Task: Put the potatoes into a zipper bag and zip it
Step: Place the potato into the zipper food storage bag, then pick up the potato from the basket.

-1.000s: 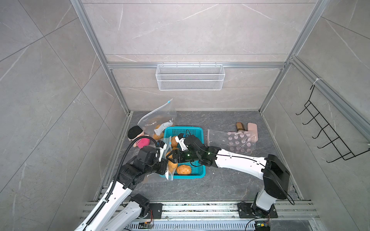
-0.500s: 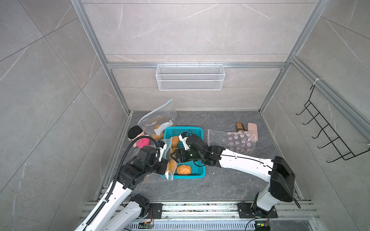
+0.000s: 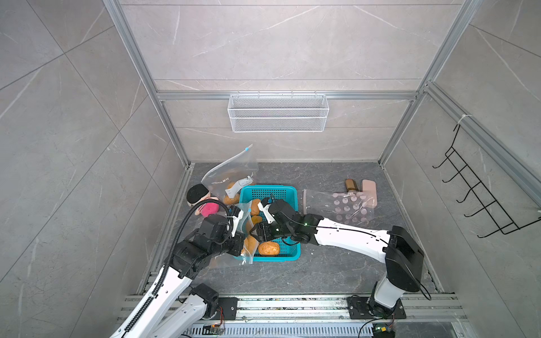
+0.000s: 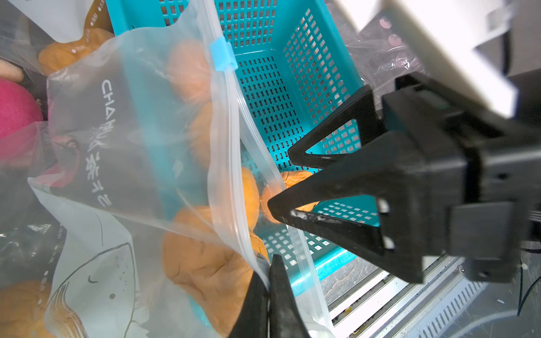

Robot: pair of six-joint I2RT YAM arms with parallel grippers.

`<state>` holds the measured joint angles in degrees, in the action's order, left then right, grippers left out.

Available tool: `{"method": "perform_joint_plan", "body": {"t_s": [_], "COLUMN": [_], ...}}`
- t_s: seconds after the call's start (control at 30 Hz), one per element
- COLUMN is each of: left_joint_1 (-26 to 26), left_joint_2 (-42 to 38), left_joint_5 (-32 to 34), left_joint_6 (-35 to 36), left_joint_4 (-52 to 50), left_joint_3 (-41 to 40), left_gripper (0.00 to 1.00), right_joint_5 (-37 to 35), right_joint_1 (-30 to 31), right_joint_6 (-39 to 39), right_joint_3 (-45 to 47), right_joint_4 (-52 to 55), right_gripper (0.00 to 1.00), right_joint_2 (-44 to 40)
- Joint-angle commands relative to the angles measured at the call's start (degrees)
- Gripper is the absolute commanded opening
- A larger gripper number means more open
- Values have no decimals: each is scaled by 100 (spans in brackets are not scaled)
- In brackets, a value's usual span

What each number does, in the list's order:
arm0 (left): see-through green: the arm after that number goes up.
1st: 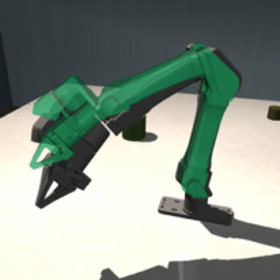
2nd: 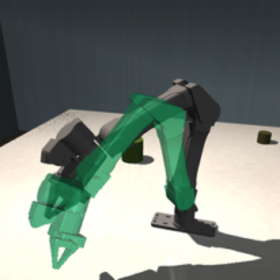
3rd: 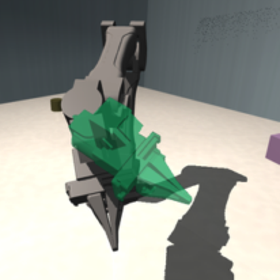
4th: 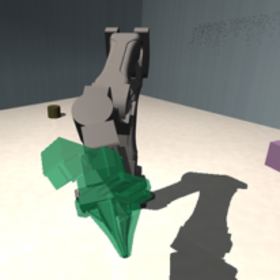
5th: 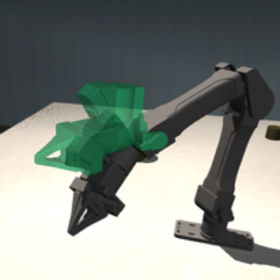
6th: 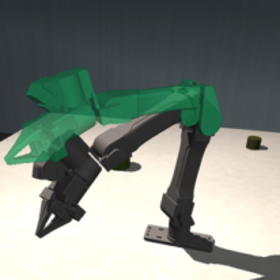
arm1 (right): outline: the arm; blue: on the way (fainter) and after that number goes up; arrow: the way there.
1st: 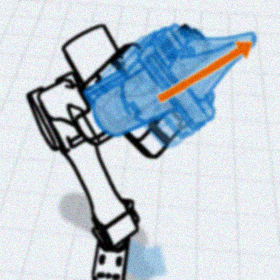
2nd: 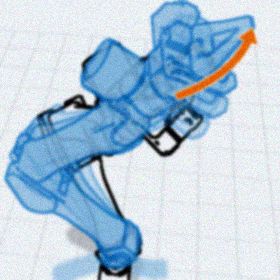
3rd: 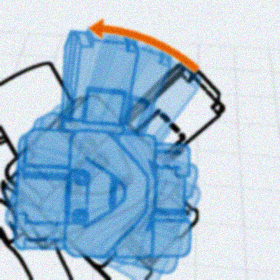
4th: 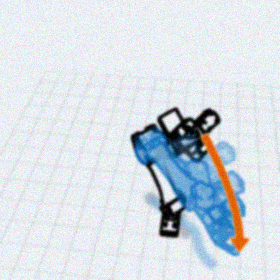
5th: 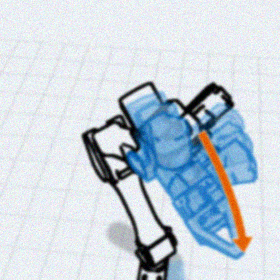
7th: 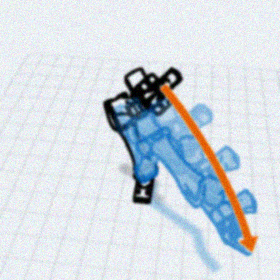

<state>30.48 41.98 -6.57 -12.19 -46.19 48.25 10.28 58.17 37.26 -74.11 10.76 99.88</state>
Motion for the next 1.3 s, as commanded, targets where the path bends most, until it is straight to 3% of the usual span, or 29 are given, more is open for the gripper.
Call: {"method": "perform_joint_plan", "body": {"t_s": [0.0, 0.2, 0.53, 0.67, 0.9, 1.27], "left_joint_1": [-3, -17, -16, -16, -18, -16], "left_joint_2": [-126, -806, -1510, -1719, -1396, 499], "left_joint_5": [145, 1672, 2332, 2225, 1962, 484], "left_joint_6": [52, -352, -178, -86, 64, 134], "left_joint_4": [93, -120, -793, -718, -663, -101], "left_joint_3": [100, 211, 940, 1003, 955, 945], "left_gripper": [0, 0, 0, 0, 0, 0], "right_joint_5": [91, -177, -498, -536, -522, -1069], "right_joint_1": [36, 36, 36, 36, 35, 28], "right_joint_6": [-112, -255, -456, -457, -403, -358], "right_joint_3": [17, 413, 646, 631, 609, 697], "right_joint_4": [-21, -405, -272, -234, -165, 267], "right_gripper": [63, 62, 62, 62, 62, 61], "right_joint_2": [51, -594, -1417, -1423, -1391, -1478]}}
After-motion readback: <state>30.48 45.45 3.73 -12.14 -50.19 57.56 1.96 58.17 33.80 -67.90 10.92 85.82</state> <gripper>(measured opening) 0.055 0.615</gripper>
